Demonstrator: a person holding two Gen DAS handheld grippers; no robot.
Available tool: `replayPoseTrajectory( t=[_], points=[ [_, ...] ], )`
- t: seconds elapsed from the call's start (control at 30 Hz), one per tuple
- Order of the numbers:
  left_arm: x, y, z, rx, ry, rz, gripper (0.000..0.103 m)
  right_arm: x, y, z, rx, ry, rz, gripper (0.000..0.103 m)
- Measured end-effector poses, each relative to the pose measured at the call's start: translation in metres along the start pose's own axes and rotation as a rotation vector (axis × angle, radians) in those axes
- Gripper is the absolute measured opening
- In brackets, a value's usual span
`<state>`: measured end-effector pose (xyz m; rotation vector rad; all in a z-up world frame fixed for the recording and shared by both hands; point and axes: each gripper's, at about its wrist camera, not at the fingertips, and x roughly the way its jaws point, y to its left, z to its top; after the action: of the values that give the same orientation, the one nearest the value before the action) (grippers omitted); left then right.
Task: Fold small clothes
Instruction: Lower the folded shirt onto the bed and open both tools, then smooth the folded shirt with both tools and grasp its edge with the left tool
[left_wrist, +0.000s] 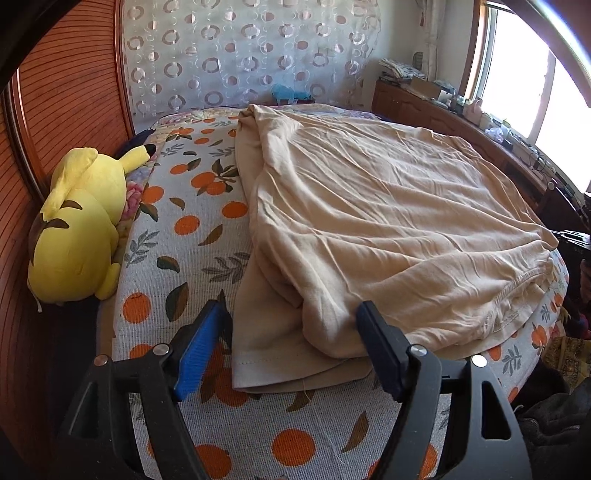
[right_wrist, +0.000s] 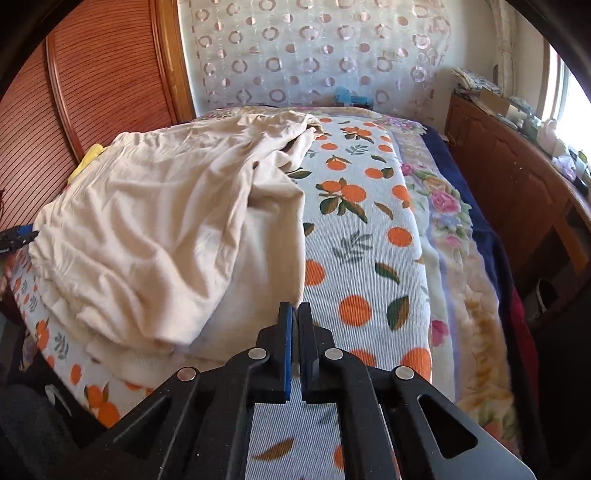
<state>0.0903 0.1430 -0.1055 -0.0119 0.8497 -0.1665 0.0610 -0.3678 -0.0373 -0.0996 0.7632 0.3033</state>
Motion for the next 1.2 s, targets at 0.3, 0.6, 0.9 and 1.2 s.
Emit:
replayPoseTrajectory(
  t=[0.3, 0.6, 0.9, 1.2],
  points=[
    [0.002, -0.002, -0.001, 0.010, -0.030, 0.040, 0.078, -0.040, -0.005, -0.027, 0.017, 0.029, 0.000, 0.002],
    [-0.001, 0.004, -0.002, -0.054, -0.037, 0.021, 0.078, -0.048, 0.005, -0.006, 0.023, -0.087, -0.016, 0.019],
    [-0.005, 0.010, -0.004, -0.102, -0.044, 0.008, 0.060, -0.028, 0.061, 0.006, -0.060, -0.137, 0.042, 0.055],
    [-0.005, 0.004, -0.005, -0.092, -0.041, 0.019, 0.041, 0.018, 0.086, 0.012, -0.108, -0.079, 0.107, 0.055]
  ],
)
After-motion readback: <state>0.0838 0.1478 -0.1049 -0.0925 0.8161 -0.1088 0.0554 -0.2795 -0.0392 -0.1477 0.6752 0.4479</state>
